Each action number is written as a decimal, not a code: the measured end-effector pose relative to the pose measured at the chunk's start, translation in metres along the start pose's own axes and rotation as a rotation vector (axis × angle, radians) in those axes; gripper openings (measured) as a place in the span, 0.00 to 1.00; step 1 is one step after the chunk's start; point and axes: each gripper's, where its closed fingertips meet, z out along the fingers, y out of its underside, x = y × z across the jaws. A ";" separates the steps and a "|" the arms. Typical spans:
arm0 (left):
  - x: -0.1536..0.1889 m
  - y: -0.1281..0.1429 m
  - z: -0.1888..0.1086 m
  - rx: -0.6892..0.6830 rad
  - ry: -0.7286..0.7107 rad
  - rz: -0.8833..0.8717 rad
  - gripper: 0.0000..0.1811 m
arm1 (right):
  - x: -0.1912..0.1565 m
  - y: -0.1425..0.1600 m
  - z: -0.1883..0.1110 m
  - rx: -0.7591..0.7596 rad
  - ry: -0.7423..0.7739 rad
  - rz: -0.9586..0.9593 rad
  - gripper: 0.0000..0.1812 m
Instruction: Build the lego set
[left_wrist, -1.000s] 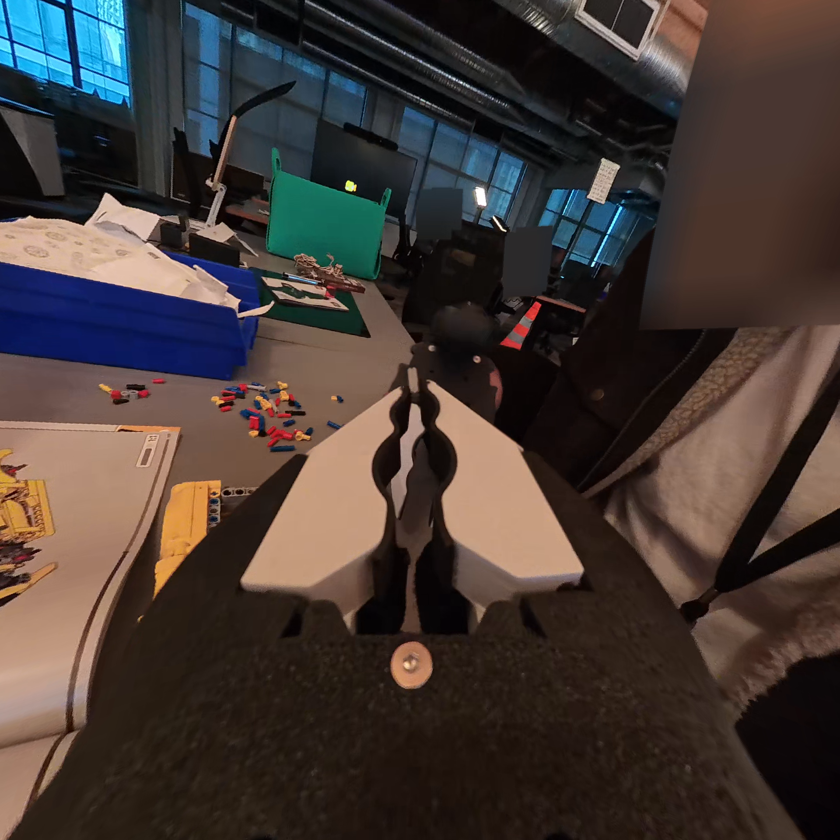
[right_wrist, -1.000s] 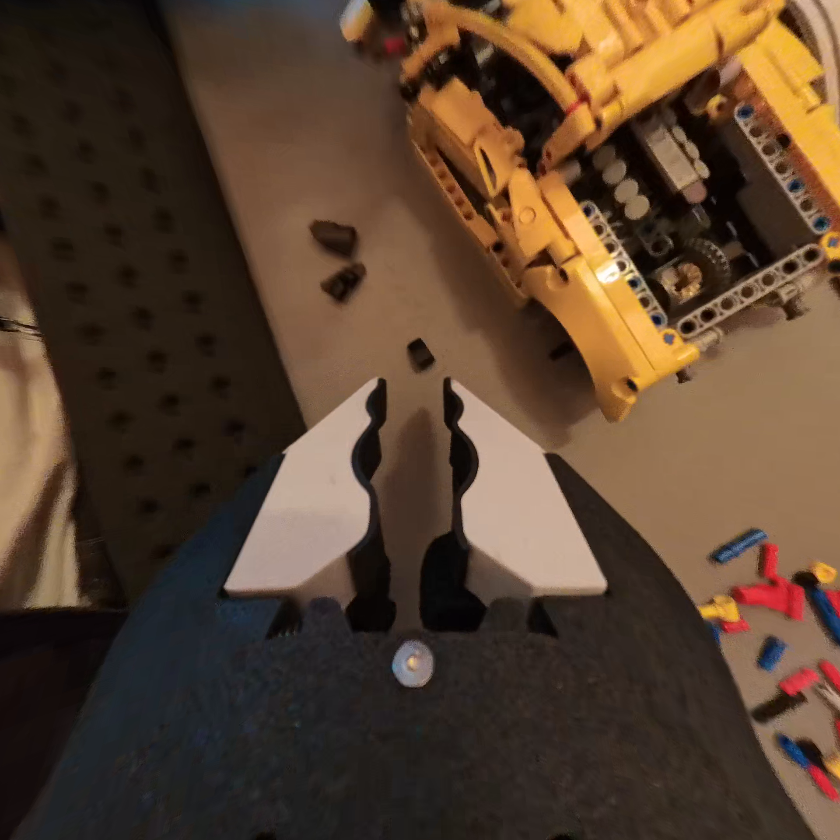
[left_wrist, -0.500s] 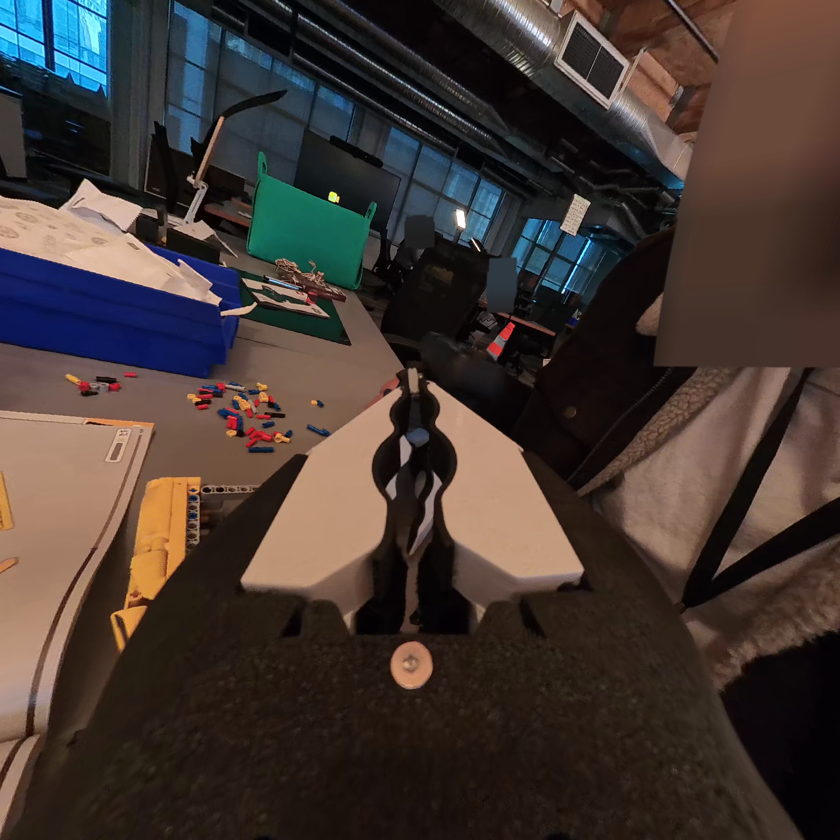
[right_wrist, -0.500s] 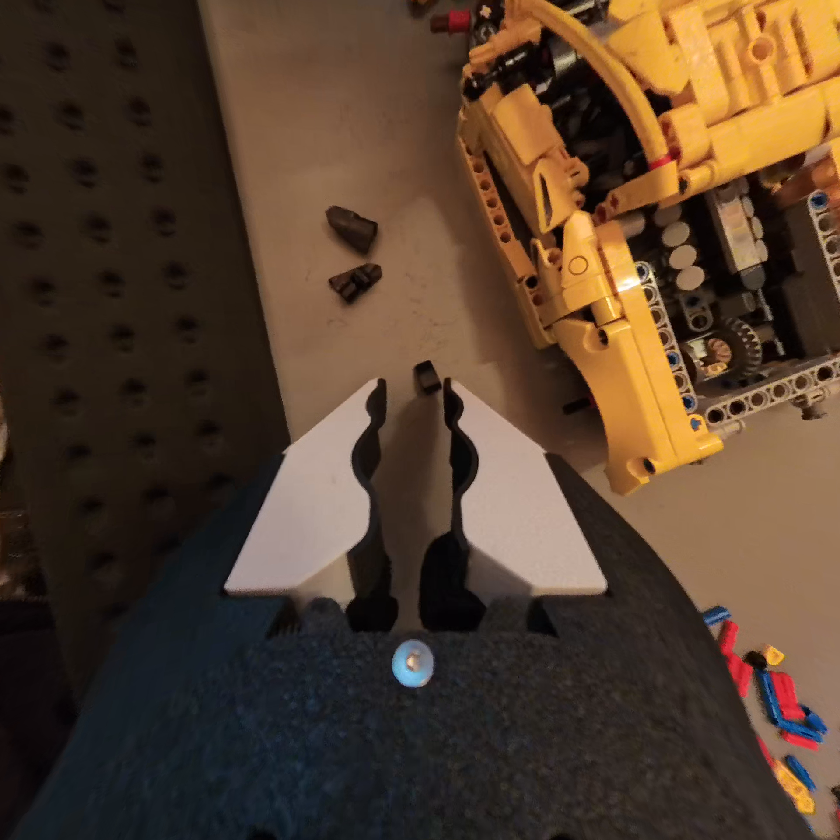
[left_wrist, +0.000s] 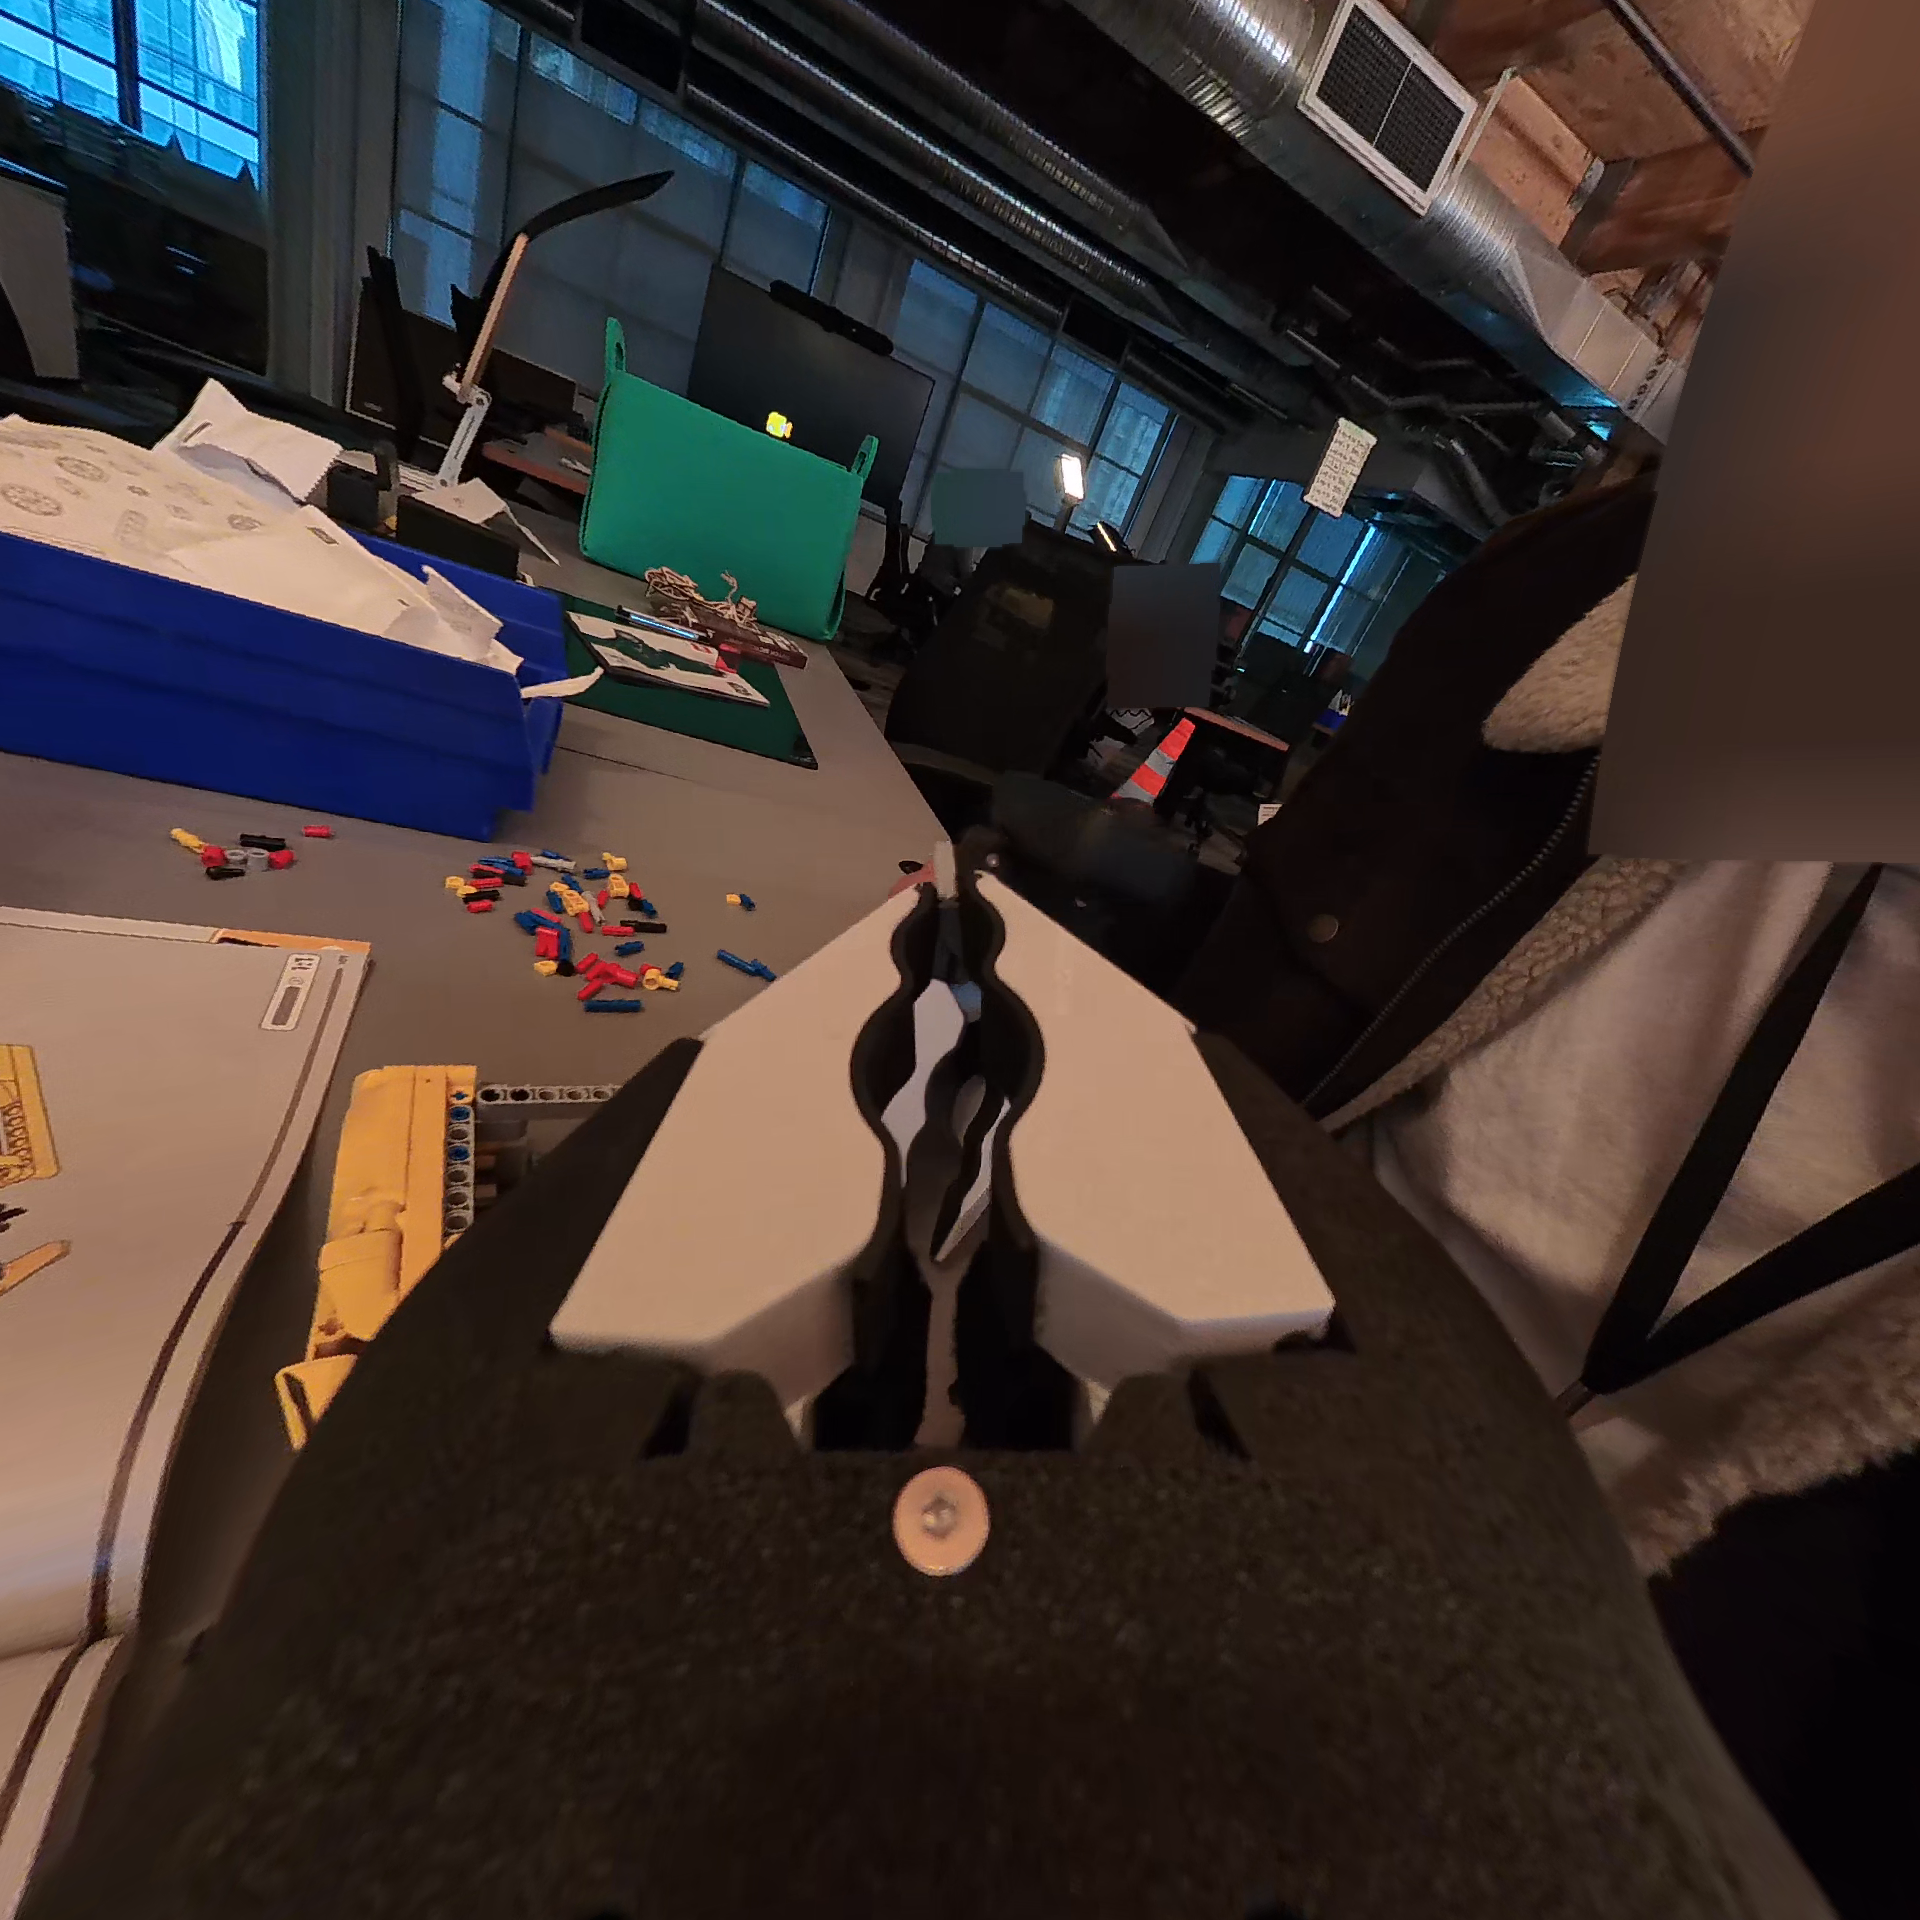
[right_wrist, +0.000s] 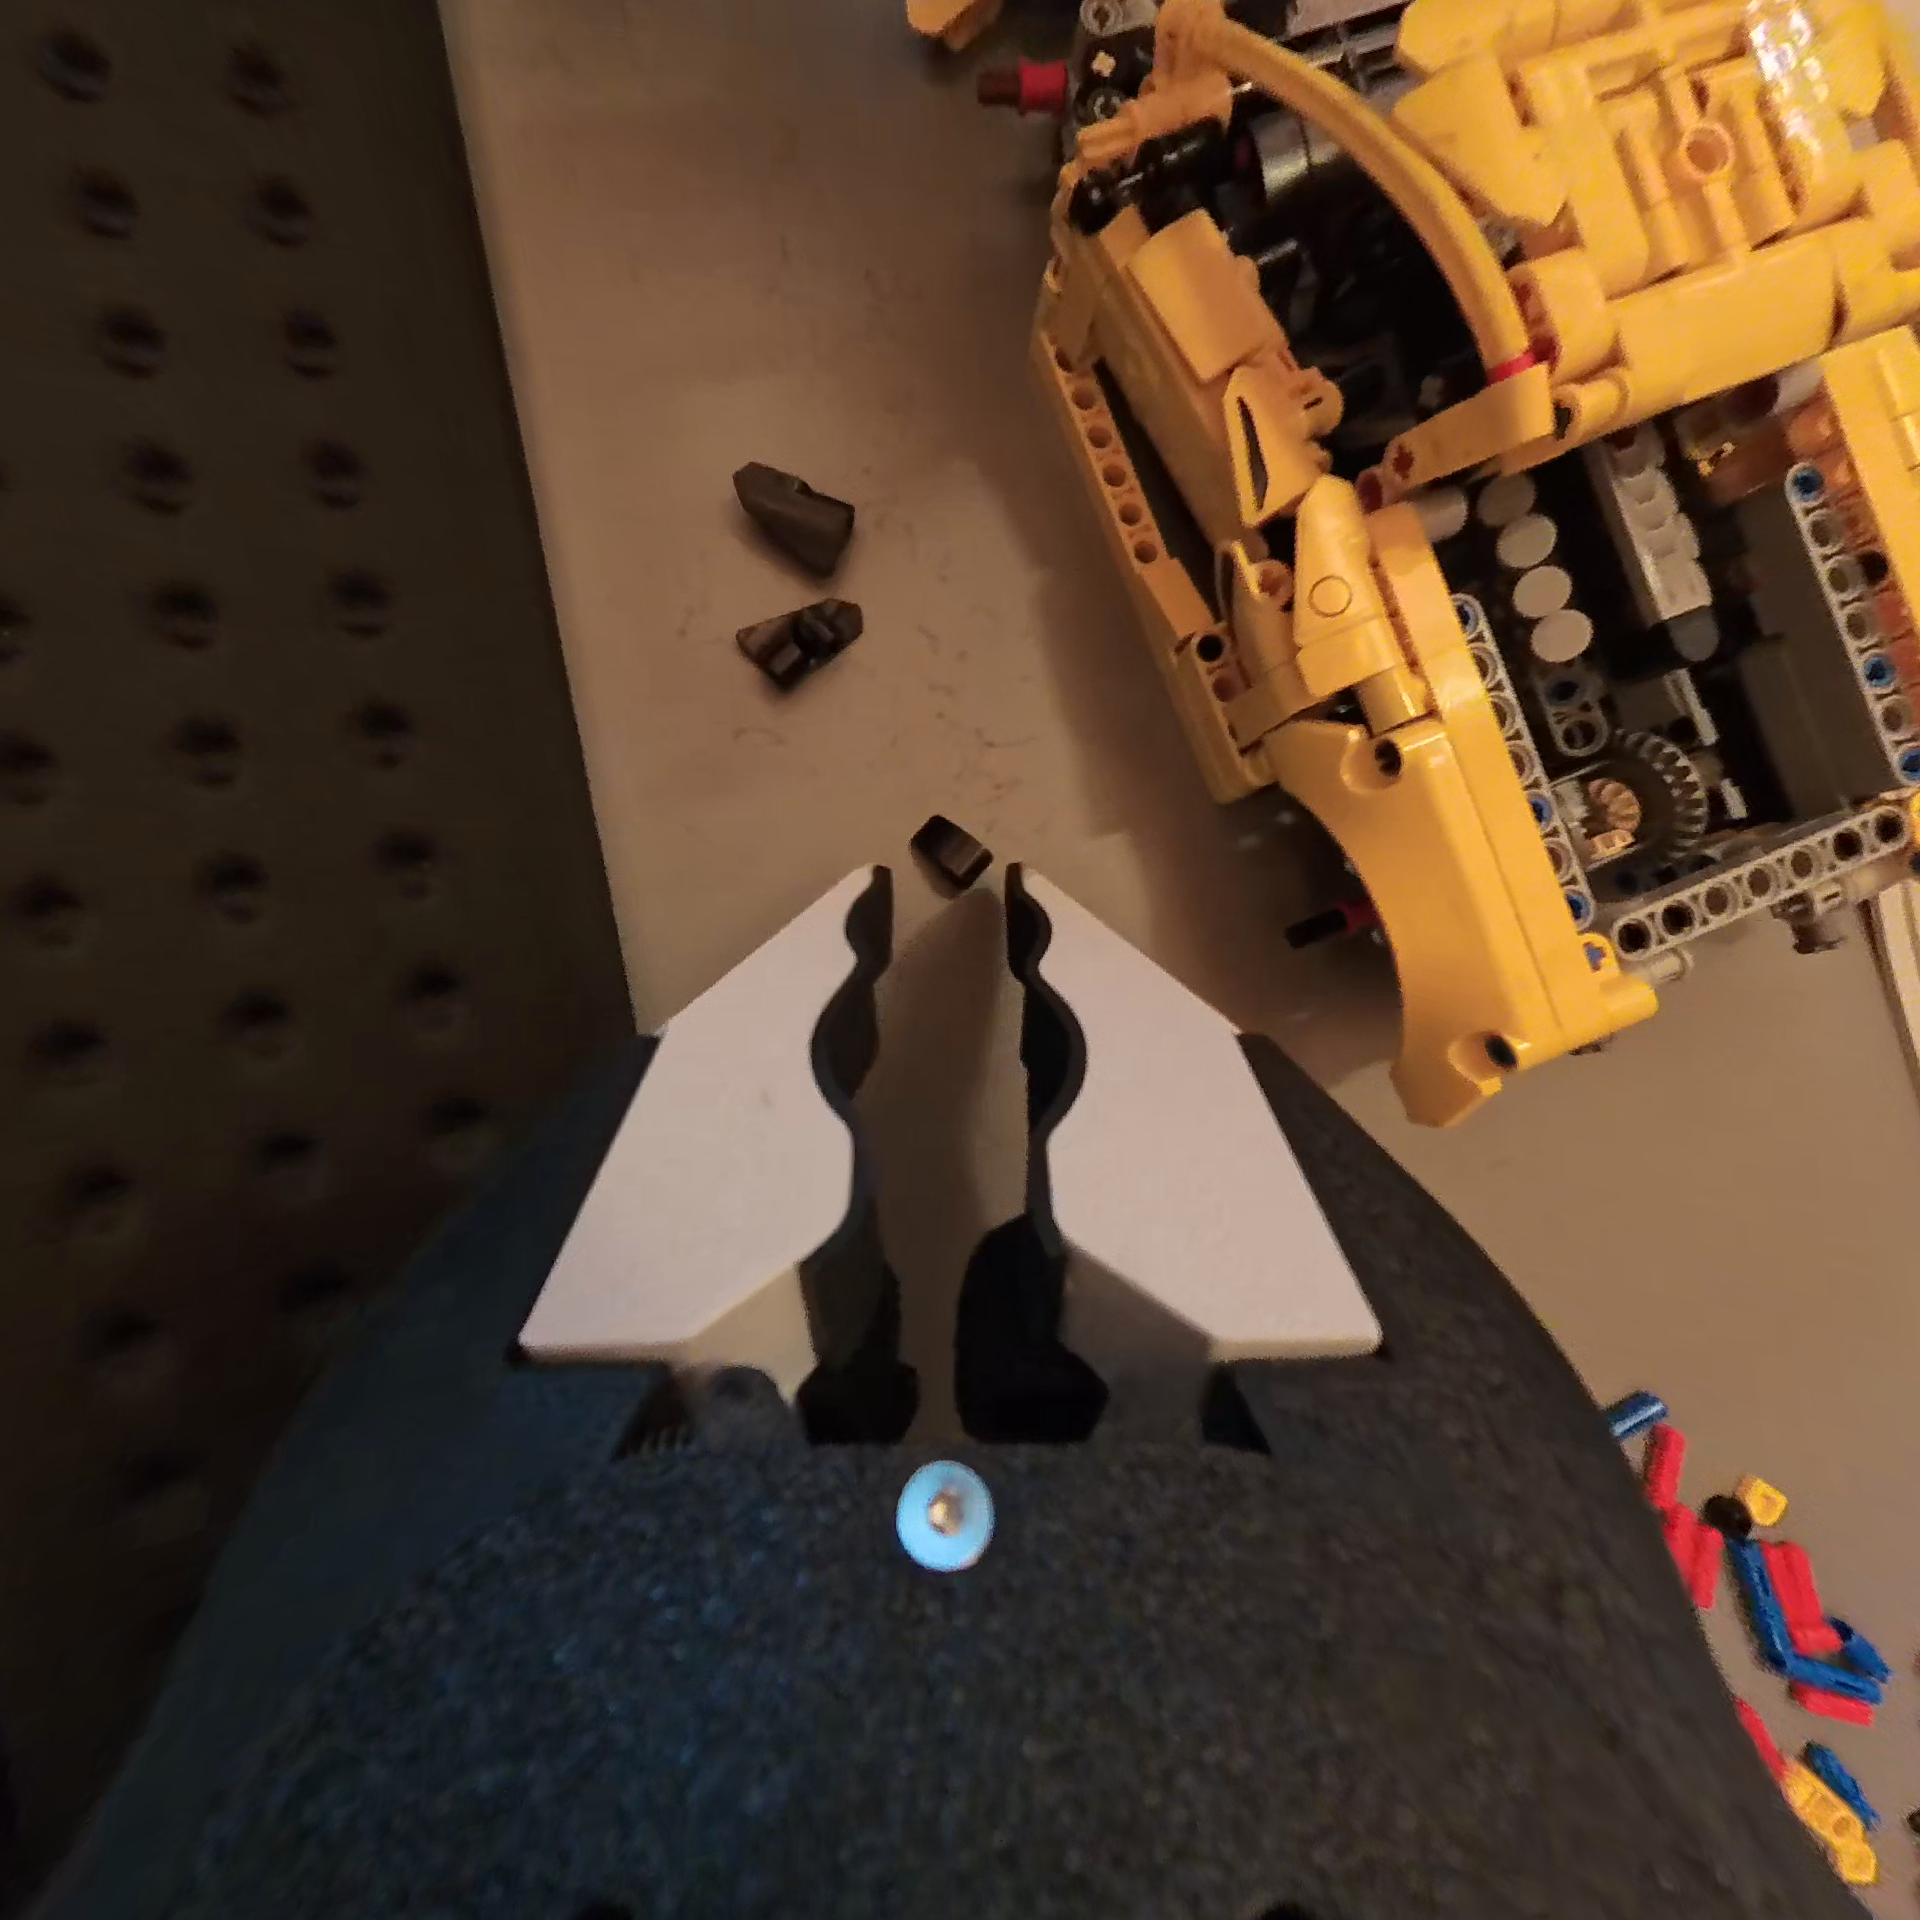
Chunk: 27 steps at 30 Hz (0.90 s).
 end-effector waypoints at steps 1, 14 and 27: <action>0.000 0.000 0.000 -0.001 -0.002 0.001 0.02 | -0.001 0.000 -0.001 0.002 0.004 0.003 0.11; 0.001 0.000 0.000 -0.006 -0.003 0.004 0.02 | -0.008 -0.004 0.008 0.051 -0.048 0.052 0.13; 0.001 -0.003 -0.002 0.011 0.003 0.002 0.02 | 0.012 -0.040 -0.022 0.301 -0.003 0.078 0.04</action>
